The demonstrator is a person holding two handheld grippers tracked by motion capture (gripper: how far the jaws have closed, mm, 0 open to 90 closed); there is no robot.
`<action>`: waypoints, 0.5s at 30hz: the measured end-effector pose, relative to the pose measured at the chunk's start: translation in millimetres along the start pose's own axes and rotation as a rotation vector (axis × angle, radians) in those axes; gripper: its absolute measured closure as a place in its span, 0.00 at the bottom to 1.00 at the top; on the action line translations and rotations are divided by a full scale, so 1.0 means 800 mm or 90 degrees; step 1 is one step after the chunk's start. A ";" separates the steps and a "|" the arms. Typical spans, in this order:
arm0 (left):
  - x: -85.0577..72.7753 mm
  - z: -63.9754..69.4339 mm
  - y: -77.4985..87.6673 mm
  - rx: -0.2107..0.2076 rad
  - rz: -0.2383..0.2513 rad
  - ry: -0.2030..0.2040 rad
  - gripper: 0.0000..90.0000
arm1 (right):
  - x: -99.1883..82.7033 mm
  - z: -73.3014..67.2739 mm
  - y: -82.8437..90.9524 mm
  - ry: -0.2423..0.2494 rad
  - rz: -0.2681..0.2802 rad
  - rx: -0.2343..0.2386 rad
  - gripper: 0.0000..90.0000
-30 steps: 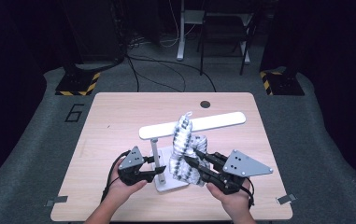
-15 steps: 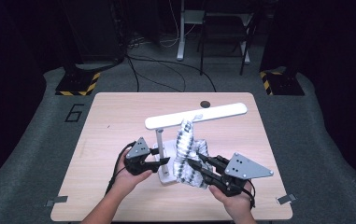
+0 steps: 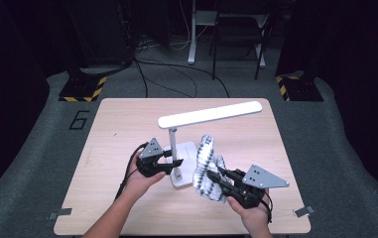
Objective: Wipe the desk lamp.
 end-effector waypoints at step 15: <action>0.003 -0.003 0.023 -0.018 0.009 0.012 0.48 | -0.039 0.017 -0.006 -0.030 -0.029 -0.039 0.84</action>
Point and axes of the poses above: each handheld gripper's, and its own axes: y roughly backward along the jaws, x roughly out of its top, z roughly to its right, the point moved 1 cm from there along -y, roughly forward along the jaws, and after that the axes turned 6 degrees about x, right-handed, at the moved point
